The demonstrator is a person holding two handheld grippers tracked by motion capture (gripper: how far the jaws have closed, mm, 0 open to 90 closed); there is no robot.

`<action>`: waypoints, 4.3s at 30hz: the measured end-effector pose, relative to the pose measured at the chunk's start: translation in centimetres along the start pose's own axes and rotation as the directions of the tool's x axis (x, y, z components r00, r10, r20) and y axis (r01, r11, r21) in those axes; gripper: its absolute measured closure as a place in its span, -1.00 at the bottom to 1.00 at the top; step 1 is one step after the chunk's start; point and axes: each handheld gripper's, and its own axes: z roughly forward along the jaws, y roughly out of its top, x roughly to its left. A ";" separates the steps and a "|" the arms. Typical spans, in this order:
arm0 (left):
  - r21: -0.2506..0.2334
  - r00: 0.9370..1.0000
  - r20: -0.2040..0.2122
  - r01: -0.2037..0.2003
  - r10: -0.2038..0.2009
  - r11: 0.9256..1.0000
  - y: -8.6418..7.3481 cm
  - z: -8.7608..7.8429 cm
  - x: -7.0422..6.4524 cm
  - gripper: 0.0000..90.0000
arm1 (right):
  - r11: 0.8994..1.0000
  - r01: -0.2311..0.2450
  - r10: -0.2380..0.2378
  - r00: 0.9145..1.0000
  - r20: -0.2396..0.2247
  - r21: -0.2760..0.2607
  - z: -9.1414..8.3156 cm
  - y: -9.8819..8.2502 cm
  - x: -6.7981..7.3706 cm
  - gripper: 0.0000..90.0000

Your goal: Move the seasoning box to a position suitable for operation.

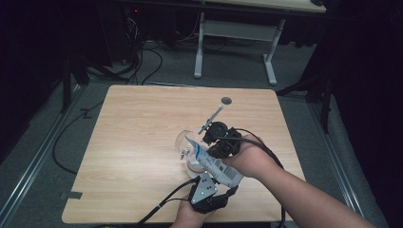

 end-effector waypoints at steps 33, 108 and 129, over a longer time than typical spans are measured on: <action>-0.010 1.000 0.004 0.009 -0.009 1.000 0.1 0.0 -0.1 0.25 | 1.000 0.001 -0.001 1.000 0.001 0.002 0.0 0.0 0.1 0.99; -0.030 1.000 0.001 0.021 -0.021 0.999 0.4 -0.4 0.1 0.24 | 1.000 0.030 -0.030 0.999 0.010 -0.002 0.1 0.9 0.5 0.99; -0.036 1.000 0.006 0.017 -0.017 0.999 0.4 -0.4 0.0 0.23 | 0.999 0.034 -0.034 0.999 0.012 -0.004 0.1 0.9 0.6 0.99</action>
